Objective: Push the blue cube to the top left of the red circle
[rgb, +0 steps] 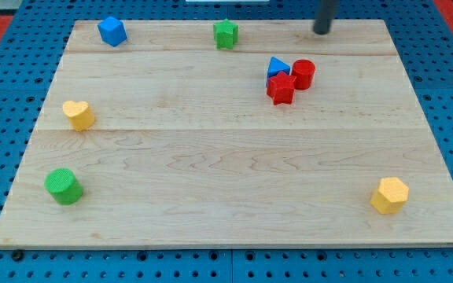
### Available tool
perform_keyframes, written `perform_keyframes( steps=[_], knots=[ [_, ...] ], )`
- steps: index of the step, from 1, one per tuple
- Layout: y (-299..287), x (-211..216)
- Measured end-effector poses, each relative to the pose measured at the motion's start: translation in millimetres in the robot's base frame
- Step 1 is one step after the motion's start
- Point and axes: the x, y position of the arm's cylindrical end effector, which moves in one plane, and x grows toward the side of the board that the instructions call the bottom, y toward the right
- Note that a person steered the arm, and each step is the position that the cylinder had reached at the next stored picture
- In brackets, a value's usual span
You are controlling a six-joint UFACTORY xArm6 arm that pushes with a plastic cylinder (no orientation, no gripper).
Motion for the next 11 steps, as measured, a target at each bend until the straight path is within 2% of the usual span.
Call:
perform_keyframes(
  steps=[1, 2, 3, 4, 5, 6, 7, 8, 9, 10, 11],
  knots=[
    [-11.9, 14.2],
    [-72.1, 46.0],
    [-181.6, 114.8],
    [-330.7, 108.7],
    [-431.6, 58.4],
    [-416.2, -22.3],
    [-359.4, -14.9],
    [-235.9, 12.6],
    [-204.4, 38.9],
    [-274.4, 52.2],
    [-289.7, 80.2]
  ],
)
